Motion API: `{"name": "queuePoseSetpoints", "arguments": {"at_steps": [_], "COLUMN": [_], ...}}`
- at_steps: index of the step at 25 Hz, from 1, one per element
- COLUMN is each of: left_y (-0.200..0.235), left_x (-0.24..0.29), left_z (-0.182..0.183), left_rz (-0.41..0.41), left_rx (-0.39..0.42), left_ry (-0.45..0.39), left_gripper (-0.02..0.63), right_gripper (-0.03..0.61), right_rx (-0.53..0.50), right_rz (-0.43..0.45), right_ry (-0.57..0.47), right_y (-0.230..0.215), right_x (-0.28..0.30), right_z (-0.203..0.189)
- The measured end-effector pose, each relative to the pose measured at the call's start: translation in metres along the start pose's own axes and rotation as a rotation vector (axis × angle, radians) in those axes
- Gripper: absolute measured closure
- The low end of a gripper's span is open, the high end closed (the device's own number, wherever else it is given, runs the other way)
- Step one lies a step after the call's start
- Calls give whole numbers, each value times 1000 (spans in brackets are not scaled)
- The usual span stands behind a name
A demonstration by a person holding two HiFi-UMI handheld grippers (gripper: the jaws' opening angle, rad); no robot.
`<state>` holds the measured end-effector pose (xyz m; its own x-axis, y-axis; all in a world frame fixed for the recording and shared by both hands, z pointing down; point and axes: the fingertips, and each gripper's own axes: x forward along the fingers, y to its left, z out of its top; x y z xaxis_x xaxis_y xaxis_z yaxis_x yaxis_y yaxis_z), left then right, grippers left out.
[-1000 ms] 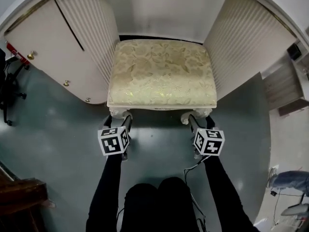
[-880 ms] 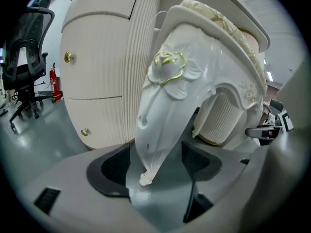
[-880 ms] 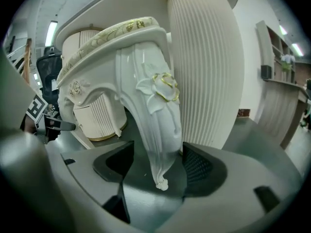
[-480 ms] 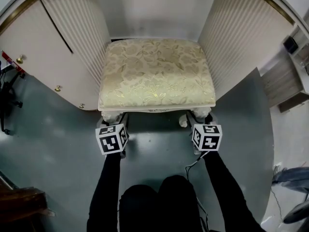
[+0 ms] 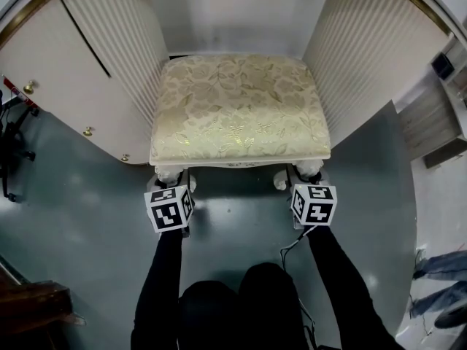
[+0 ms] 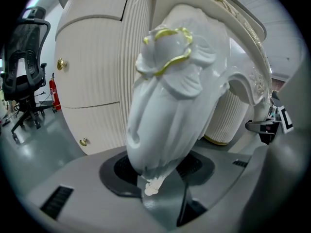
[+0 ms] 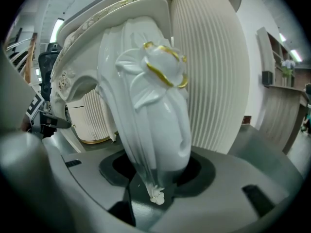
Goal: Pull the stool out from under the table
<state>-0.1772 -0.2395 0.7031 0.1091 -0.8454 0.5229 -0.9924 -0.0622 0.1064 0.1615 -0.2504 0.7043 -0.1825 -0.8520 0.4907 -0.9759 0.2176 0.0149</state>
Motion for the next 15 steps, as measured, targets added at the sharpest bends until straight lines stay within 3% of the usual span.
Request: {"name": "queuePoseSetpoints", "arguments": {"at_steps": [15], "left_y": [0], "left_x": [0], "left_z": [-4], "left_rz": [-1], "left_rx": [7], "left_ry": [31], "left_gripper": [405], "right_gripper": [385], "right_rx": [15], "right_rz": [5], "right_ry": [40], "right_y": [1], "right_x": [1], "right_z": [-5]}}
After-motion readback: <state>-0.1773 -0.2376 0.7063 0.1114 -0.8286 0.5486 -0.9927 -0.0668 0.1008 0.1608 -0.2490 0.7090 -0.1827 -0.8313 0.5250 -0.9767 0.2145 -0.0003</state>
